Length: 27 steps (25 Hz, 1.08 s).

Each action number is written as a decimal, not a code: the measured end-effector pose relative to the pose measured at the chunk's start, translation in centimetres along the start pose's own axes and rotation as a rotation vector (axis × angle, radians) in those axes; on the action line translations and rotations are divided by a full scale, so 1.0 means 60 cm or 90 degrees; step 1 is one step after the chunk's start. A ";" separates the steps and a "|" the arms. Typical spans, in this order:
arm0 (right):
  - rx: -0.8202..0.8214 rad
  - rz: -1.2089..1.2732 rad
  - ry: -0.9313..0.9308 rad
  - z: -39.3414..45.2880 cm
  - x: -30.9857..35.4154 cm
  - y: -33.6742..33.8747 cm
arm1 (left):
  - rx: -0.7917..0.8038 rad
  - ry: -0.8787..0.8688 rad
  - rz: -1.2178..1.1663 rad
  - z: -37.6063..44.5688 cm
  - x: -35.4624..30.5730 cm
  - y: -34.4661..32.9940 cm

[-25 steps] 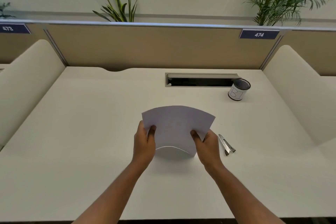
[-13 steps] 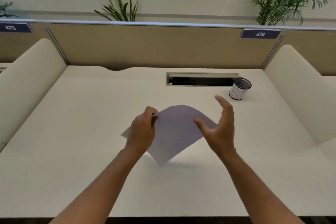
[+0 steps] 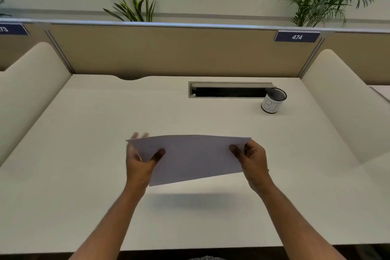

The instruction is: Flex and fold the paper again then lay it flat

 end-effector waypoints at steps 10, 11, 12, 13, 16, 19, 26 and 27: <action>-0.060 -0.170 -0.135 -0.025 -0.122 -0.001 | 0.030 0.068 0.129 -0.026 0.078 0.005; -0.070 -0.192 -0.138 -0.024 -0.124 0.003 | 0.030 0.063 0.157 -0.023 0.080 0.004; -0.077 -0.201 -0.133 -0.021 -0.123 0.005 | 0.029 0.053 0.179 -0.017 0.074 0.002; -0.077 -0.208 -0.126 -0.018 -0.119 0.006 | 0.032 0.041 0.193 -0.011 0.068 -0.002; -0.066 -0.237 -0.127 -0.010 -0.114 0.005 | 0.046 0.012 0.242 0.005 0.043 -0.011; -0.089 -0.123 -0.152 -0.010 -0.112 0.007 | 0.012 -0.013 0.227 0.005 0.016 -0.019; -0.108 0.285 -0.207 -0.027 -0.100 -0.055 | -0.038 0.204 -0.073 -0.029 0.069 -0.075; -0.099 0.307 -0.209 -0.029 -0.098 -0.065 | 0.031 0.229 -0.149 -0.031 0.073 -0.100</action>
Point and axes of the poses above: each hand's wrist, its own z-axis towards the middle knuckle, its own y-axis out of the back of the hand, x = y × z, the point moved 7 cm from there along z, towards the middle knuckle, and after that the axes turned 5 degrees about x, right-handed, at the moved point
